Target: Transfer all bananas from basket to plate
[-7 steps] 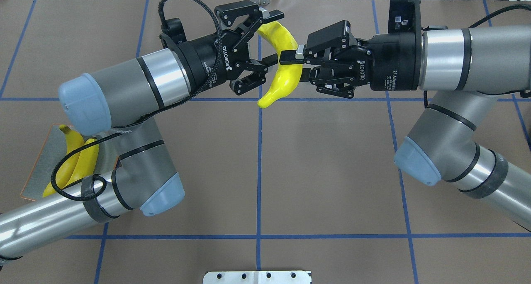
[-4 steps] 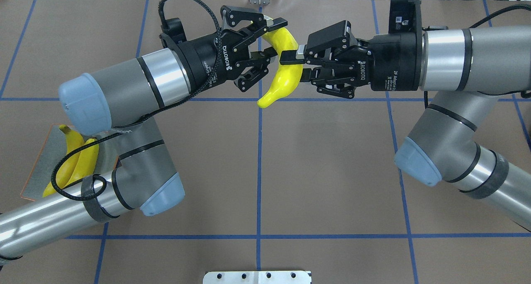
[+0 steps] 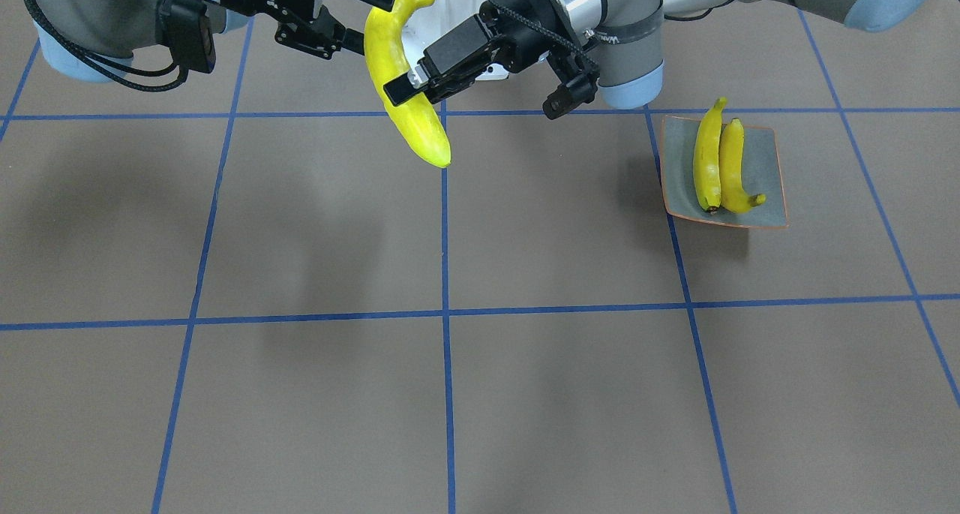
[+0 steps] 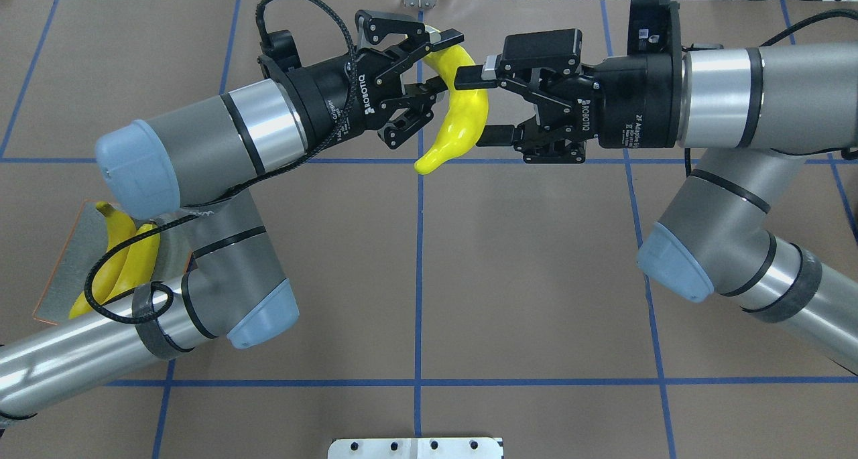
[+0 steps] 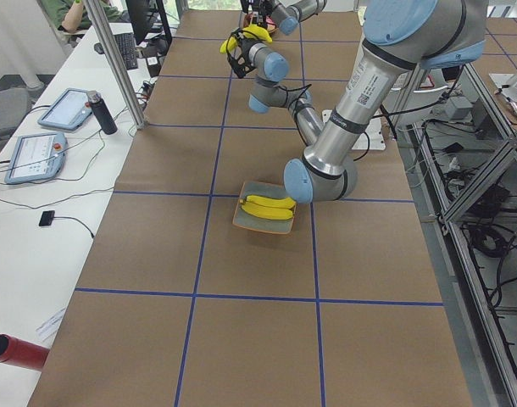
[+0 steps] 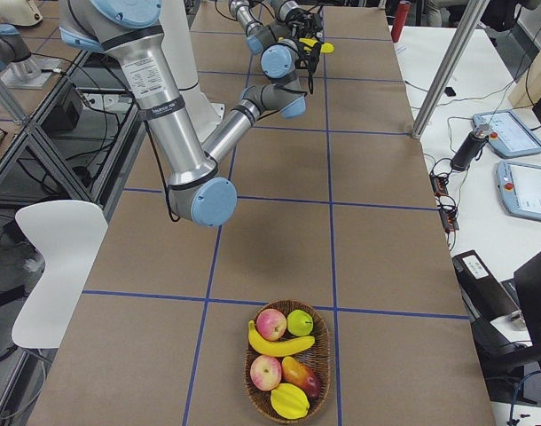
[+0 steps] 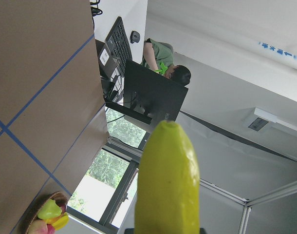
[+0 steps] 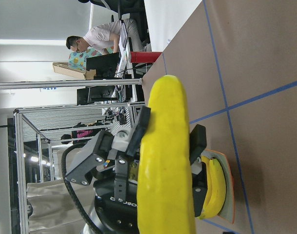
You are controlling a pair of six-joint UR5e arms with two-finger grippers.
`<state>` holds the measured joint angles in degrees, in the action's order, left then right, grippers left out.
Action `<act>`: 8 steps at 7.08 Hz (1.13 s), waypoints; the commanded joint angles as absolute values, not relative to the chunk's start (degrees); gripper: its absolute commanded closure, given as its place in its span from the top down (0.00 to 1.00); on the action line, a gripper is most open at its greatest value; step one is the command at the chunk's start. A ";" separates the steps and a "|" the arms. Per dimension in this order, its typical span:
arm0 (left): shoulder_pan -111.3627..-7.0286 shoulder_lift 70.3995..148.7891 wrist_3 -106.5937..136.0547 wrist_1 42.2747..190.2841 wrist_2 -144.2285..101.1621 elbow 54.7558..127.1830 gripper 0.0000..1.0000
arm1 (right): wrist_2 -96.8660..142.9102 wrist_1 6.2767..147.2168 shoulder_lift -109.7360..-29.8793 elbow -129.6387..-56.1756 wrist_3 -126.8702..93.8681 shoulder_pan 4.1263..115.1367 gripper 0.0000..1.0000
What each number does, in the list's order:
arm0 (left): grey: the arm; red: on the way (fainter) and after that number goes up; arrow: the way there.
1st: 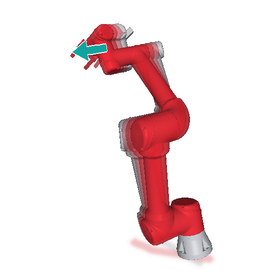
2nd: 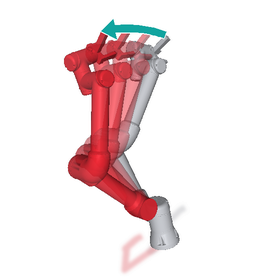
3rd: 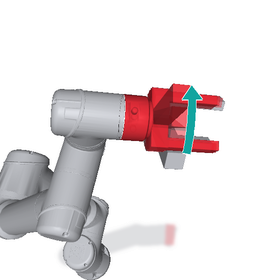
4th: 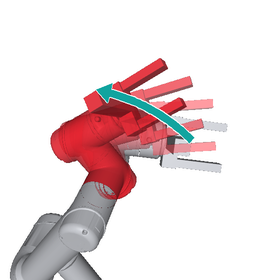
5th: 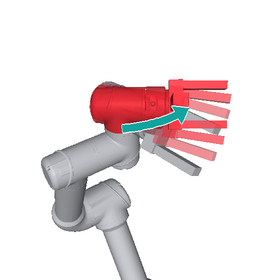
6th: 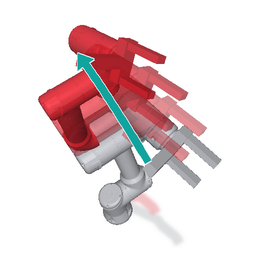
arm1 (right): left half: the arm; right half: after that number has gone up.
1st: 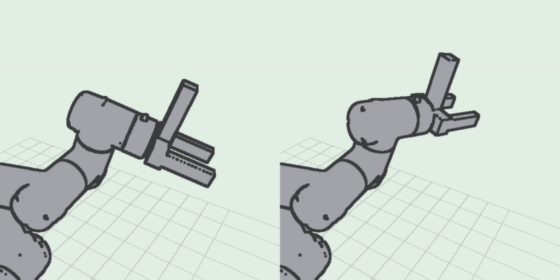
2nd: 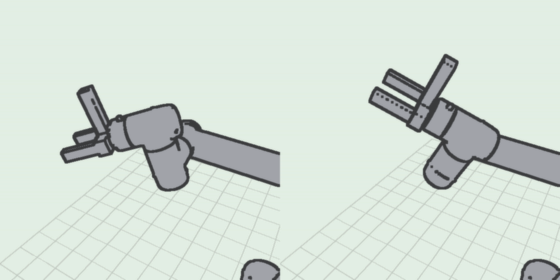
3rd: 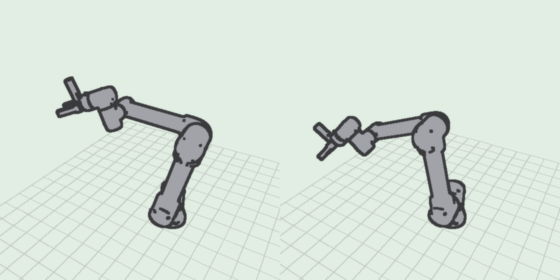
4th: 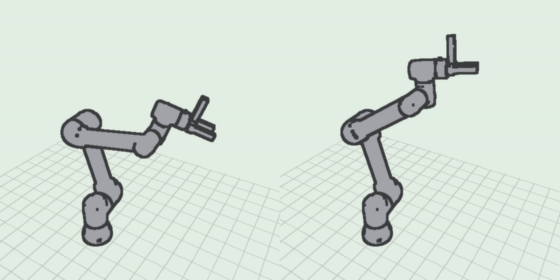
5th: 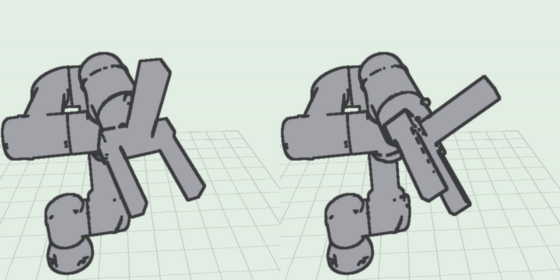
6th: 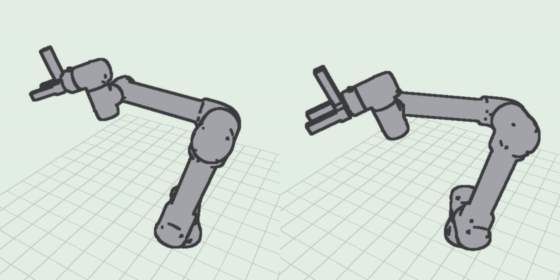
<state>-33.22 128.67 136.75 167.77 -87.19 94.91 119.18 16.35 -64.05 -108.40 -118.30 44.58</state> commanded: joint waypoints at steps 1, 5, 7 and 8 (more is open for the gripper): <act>-33.22 128.58 136.76 167.78 -87.27 94.49 0.00 | 119.27 16.35 -64.33 -108.63 -118.65 44.73 1.00; -34.89 125.62 135.80 167.96 -87.28 94.31 0.00 | 133.45 16.78 -72.67 -107.52 -109.31 59.62 1.00; -35.59 120.44 127.32 162.99 -88.41 94.57 0.00 | 136.22 18.97 -76.36 -99.98 -89.85 68.07 1.00; -35.94 118.32 116.56 155.64 -90.68 96.48 0.00 | 138.23 24.55 -78.99 -97.76 -77.64 71.60 1.00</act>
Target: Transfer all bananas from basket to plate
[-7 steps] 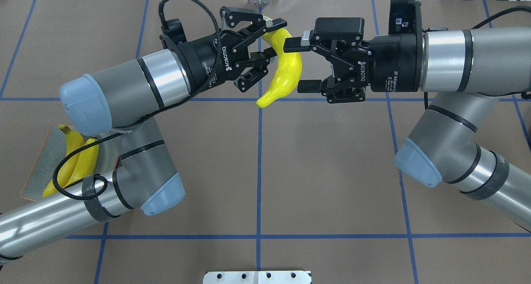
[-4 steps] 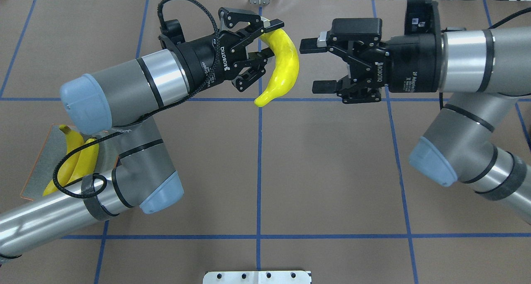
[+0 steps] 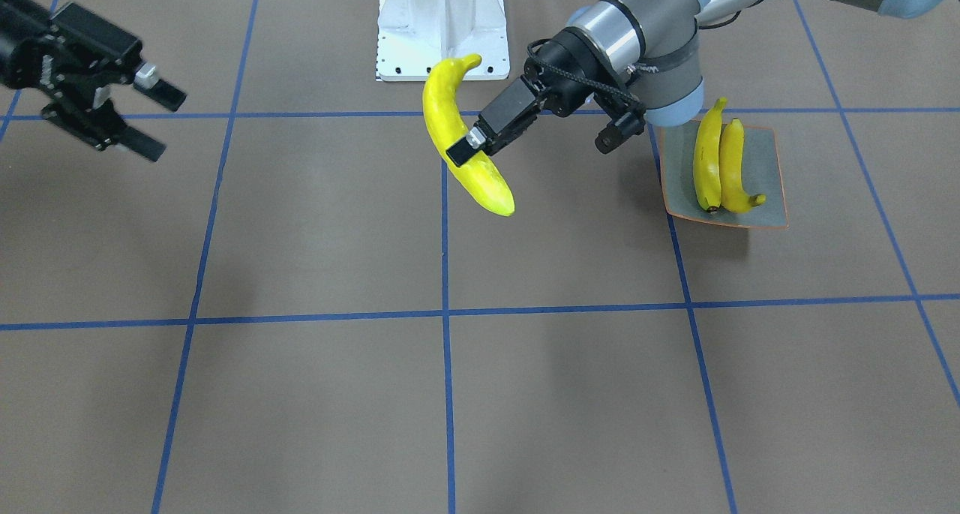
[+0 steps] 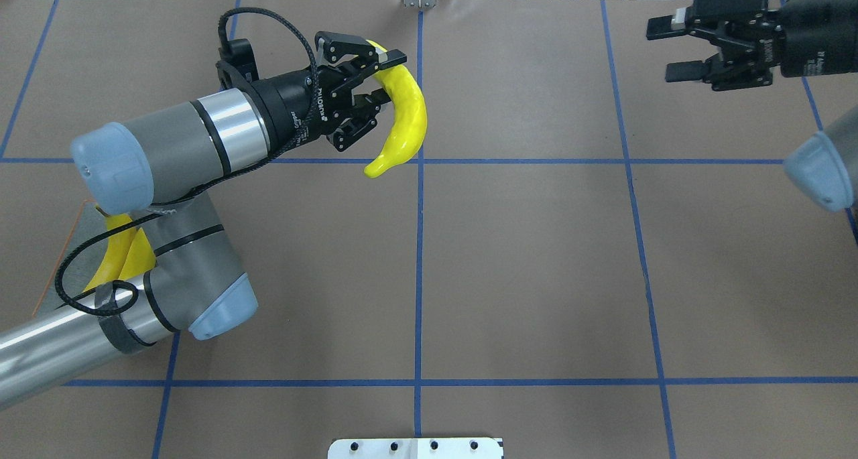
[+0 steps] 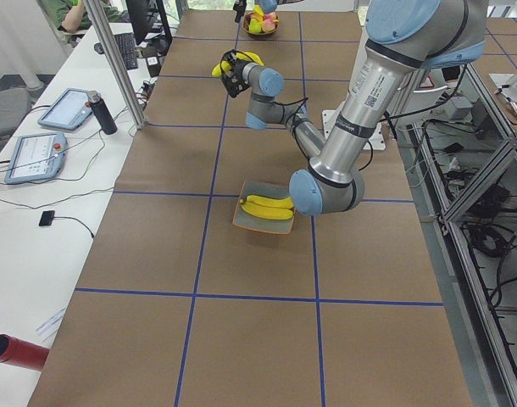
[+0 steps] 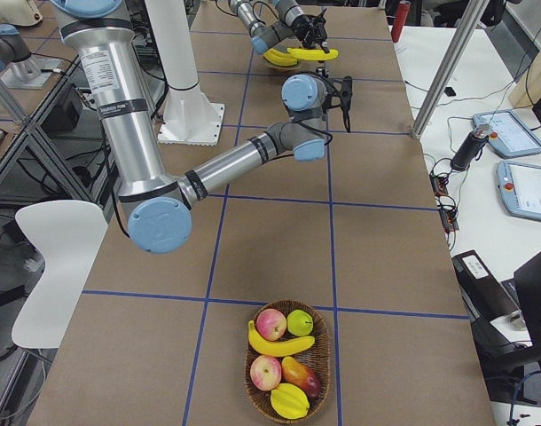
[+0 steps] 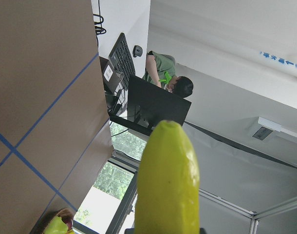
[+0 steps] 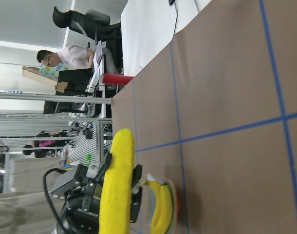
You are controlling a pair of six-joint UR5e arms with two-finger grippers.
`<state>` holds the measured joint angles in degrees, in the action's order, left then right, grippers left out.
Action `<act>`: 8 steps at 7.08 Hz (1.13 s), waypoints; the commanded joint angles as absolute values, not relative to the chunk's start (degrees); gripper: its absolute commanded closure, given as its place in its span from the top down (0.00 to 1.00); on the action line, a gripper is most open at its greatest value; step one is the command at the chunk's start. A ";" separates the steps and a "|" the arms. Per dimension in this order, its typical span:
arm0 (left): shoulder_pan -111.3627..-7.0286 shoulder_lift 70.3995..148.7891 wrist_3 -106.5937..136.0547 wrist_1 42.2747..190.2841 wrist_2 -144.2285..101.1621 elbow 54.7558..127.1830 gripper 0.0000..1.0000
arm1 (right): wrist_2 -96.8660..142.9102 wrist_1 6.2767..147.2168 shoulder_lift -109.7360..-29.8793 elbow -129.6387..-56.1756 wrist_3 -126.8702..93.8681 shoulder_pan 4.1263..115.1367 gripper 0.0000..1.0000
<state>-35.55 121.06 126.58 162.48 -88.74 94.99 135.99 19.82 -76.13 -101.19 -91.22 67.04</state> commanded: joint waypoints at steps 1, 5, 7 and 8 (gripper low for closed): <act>-35.86 115.43 108.36 144.95 -91.22 101.55 0.00 | 138.16 31.92 -81.19 -97.73 -65.43 73.37 1.00; -35.95 107.44 82.94 113.14 -92.90 116.79 0.00 | 136.42 48.47 -88.33 -97.82 -36.52 76.98 0.99; -36.03 98.05 74.92 113.03 -92.81 119.95 0.00 | 134.92 56.39 -88.86 -97.91 -27.02 78.57 0.99; -36.73 90.43 68.53 113.11 -92.90 123.28 0.00 | 133.17 57.56 -89.90 -97.91 -25.24 78.31 0.99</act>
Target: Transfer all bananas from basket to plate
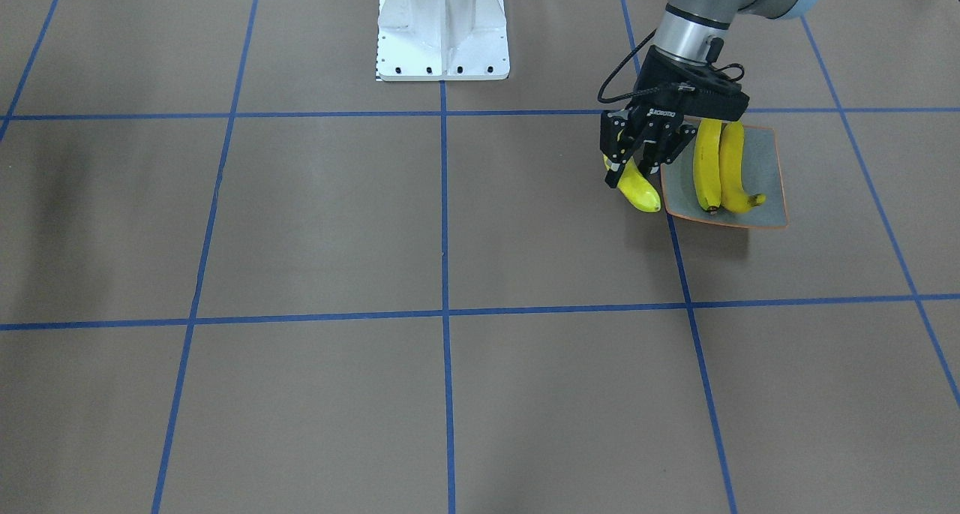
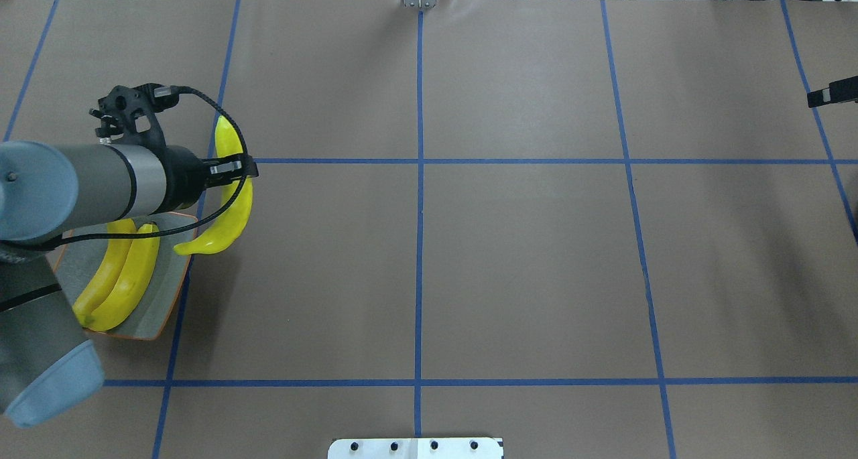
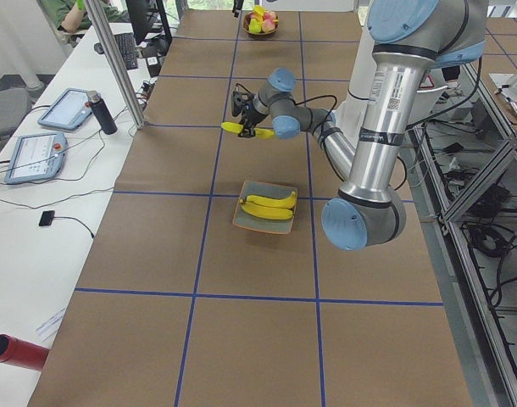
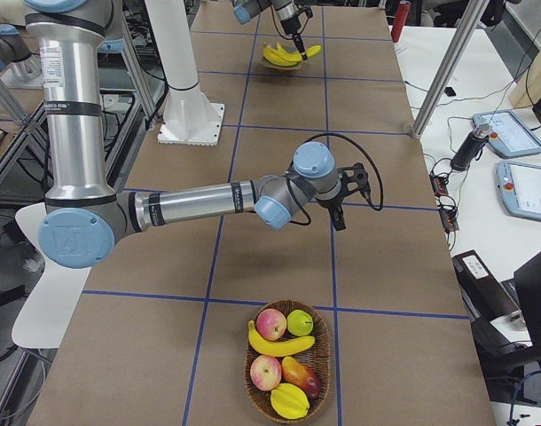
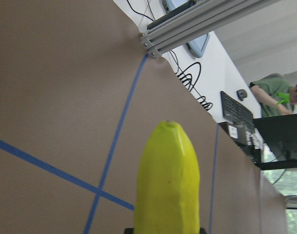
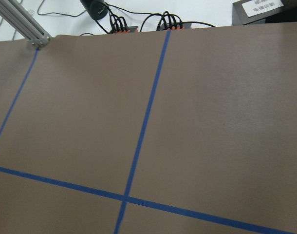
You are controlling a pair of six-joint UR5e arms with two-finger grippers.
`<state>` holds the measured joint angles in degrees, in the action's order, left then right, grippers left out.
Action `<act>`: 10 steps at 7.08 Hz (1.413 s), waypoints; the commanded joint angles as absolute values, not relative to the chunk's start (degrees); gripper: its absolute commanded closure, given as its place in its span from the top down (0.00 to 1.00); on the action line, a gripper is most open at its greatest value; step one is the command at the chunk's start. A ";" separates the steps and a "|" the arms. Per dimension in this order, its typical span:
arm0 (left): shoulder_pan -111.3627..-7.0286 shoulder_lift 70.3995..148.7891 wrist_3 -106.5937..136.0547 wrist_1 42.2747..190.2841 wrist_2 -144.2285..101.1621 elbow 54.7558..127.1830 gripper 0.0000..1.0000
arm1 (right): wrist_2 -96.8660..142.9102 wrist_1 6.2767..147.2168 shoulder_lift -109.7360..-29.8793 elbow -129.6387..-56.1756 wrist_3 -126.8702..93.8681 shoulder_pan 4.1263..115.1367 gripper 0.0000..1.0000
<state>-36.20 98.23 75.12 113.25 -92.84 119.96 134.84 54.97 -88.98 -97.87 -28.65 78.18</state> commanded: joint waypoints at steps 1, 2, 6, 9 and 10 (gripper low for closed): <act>-38.57 86.44 62.38 113.20 -92.81 124.09 0.00 | 130.63 58.00 -91.65 -98.00 -24.01 77.79 0.99; -38.76 85.79 62.05 113.12 -92.73 122.71 0.00 | 130.08 58.88 -92.45 -97.91 -21.56 77.61 0.99; -37.88 86.66 65.89 113.12 -92.99 118.31 0.00 | 130.25 60.38 -92.64 -97.82 -20.83 77.52 1.00; -34.56 86.75 71.62 113.20 -92.73 118.04 0.00 | 130.43 60.38 -92.64 -97.73 -20.83 77.52 0.99; -33.24 86.66 71.80 113.20 -92.64 117.95 0.00 | 130.43 60.47 -92.64 -97.65 -20.83 77.52 1.00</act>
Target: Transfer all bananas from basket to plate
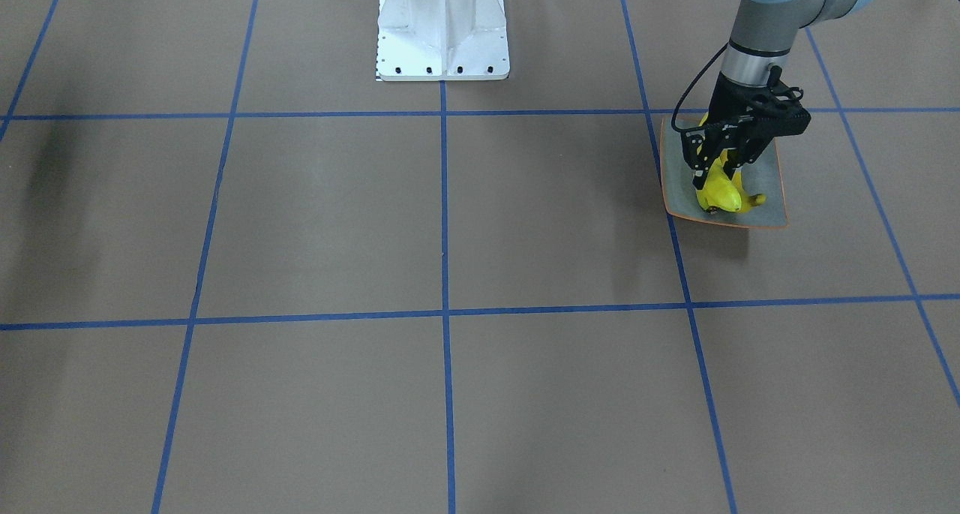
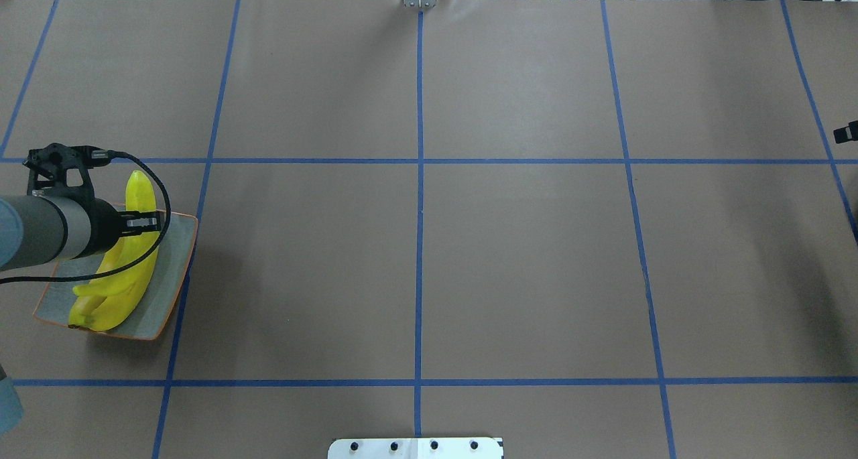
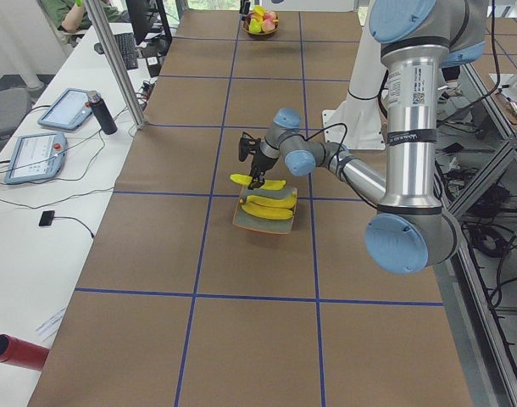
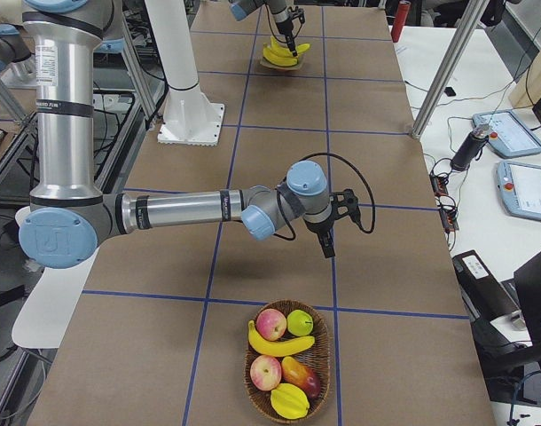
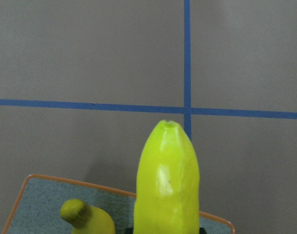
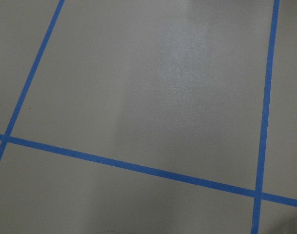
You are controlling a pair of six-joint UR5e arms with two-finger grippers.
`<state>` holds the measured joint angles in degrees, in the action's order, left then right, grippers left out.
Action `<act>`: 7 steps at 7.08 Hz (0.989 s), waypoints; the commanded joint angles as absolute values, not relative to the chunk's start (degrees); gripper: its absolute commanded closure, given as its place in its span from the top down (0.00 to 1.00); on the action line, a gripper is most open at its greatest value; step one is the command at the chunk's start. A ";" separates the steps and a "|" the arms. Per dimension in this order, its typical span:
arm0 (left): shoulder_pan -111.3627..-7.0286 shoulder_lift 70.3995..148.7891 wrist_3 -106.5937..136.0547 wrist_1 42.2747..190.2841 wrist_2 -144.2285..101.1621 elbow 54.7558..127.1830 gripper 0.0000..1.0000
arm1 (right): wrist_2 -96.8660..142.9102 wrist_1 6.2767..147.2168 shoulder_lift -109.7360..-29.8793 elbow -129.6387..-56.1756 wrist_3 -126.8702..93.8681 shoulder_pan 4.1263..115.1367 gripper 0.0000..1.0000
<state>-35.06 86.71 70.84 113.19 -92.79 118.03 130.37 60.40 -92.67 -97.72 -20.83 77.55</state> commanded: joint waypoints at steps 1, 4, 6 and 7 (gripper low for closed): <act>-32.00 86.31 73.11 113.20 -92.03 117.60 0.00 | 130.52 60.47 -92.64 -97.56 -20.83 77.52 1.00; -31.99 86.13 73.21 113.20 -91.67 116.90 0.00 | 131.04 60.56 -92.72 -97.65 -21.00 77.52 0.99; -31.47 86.22 73.21 113.20 -91.67 116.46 0.00 | 131.04 60.56 -92.72 -97.82 -21.09 77.52 0.99; -31.46 86.22 73.21 113.20 -91.67 116.37 0.00 | 131.04 60.56 -92.90 -97.82 -21.09 77.52 0.99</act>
